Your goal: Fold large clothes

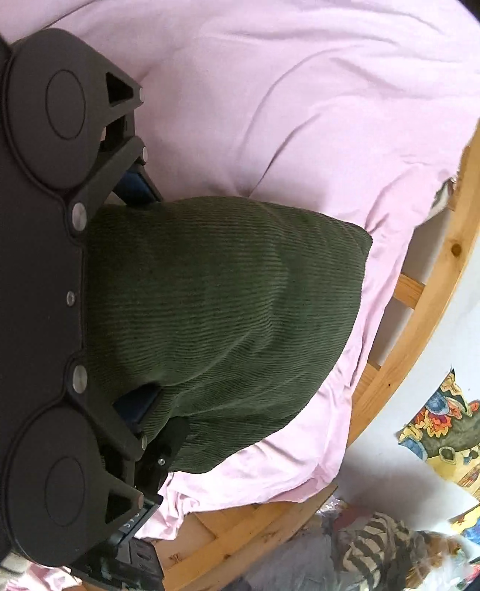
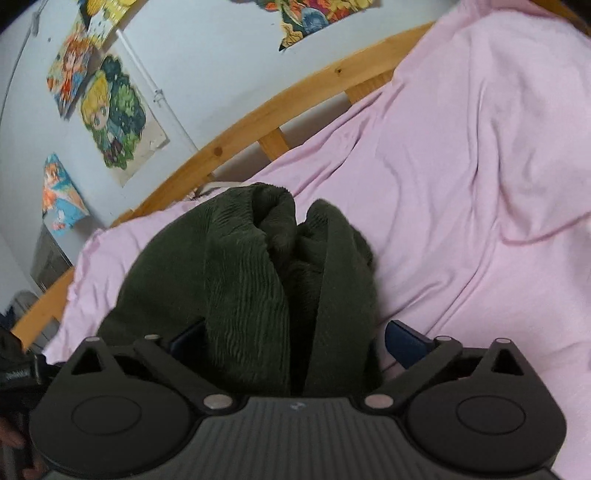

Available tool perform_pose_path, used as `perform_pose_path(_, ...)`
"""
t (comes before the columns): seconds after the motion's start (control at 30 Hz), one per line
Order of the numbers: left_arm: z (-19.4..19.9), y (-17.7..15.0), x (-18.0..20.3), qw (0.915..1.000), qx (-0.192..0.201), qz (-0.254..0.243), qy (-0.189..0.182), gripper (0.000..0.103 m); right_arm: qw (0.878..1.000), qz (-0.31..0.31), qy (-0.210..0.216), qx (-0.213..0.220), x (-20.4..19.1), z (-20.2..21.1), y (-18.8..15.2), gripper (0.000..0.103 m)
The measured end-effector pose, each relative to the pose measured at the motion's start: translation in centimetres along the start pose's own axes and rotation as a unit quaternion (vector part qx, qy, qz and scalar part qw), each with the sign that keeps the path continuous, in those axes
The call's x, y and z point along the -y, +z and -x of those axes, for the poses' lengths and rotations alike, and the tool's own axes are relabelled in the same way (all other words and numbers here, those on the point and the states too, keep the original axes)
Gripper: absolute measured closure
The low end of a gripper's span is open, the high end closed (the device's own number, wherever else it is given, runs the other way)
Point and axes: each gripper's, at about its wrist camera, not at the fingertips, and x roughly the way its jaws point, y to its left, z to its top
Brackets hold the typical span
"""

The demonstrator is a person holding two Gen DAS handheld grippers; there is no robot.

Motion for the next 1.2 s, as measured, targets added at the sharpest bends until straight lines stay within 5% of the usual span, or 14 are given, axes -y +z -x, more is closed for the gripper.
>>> perform_pose_path(0.17,0.5,0.7,1.3,0.9993,-0.012,0.004,0.034,0.002,0.999,0.039,-0.029,0.006,-1.8,1.4,-0.2,0.0)
perform_pose_path(0.37,3.4,0.0,3.8,0.9959,0.018,-0.022,0.086,0.001,0.993,0.096,-0.065,0.031,-4.4,4.7,-0.3,0.0)
perform_pose_path(0.67,10.4,-1.8,7.8,0.9896,0.077,-0.075,0.096,0.001,0.985,0.108,-0.084,0.103,-7.4,12.7,-0.5,0.0)
perform_pose_path(0.93,19.3,-4.8,10.6,0.9734,0.148,-0.129,0.118,0.001,0.977,0.118,-0.083,0.158,-10.2,21.8,-4.2,0.0)
perform_pose_path(1.2,24.4,-9.6,11.8,0.9667,0.16,-0.156,0.125,0.001,0.972,0.112,-0.096,0.183,-12.7,27.9,-7.6,0.0)
